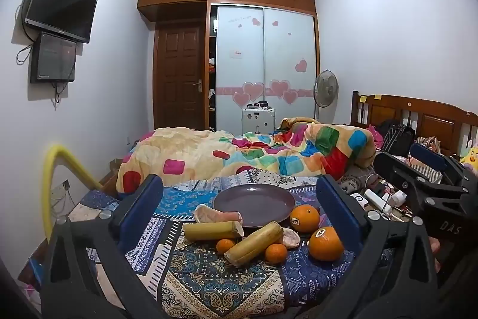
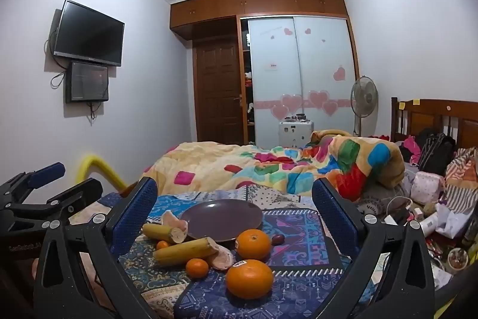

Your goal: Organize fruits

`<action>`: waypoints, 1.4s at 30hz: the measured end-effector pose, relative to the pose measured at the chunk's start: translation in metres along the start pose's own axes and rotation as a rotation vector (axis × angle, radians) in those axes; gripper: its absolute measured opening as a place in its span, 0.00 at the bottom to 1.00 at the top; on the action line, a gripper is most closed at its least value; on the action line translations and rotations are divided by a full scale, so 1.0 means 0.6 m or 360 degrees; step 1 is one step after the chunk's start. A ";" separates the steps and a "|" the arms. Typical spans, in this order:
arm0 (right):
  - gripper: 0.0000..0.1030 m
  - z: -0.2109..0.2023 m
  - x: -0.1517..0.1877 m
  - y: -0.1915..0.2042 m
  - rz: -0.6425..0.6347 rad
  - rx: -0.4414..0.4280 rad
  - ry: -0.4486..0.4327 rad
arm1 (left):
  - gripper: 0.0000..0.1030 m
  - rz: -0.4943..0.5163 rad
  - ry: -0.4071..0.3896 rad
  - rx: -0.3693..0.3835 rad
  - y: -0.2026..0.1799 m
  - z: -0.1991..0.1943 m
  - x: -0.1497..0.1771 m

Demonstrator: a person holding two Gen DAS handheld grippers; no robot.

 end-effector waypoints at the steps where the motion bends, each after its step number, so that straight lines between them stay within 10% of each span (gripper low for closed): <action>1: 1.00 0.000 0.000 0.000 -0.0002 -0.0001 -0.0005 | 1.00 -0.0001 0.0005 0.0009 0.001 0.001 0.000; 42: 1.00 0.004 0.004 0.005 0.0030 -0.0026 0.0003 | 1.00 -0.0018 -0.0002 -0.0023 0.015 -0.001 -0.005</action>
Point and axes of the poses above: each gripper's, at about its wrist camera, not at the fingertips, and z roughly the way its jaws point, y to its left, x to its underside, the point moved 1 cm from there along z, roughly the way its jaws point, and after that the axes turned 5 degrees about z, right-handed, at the moved point
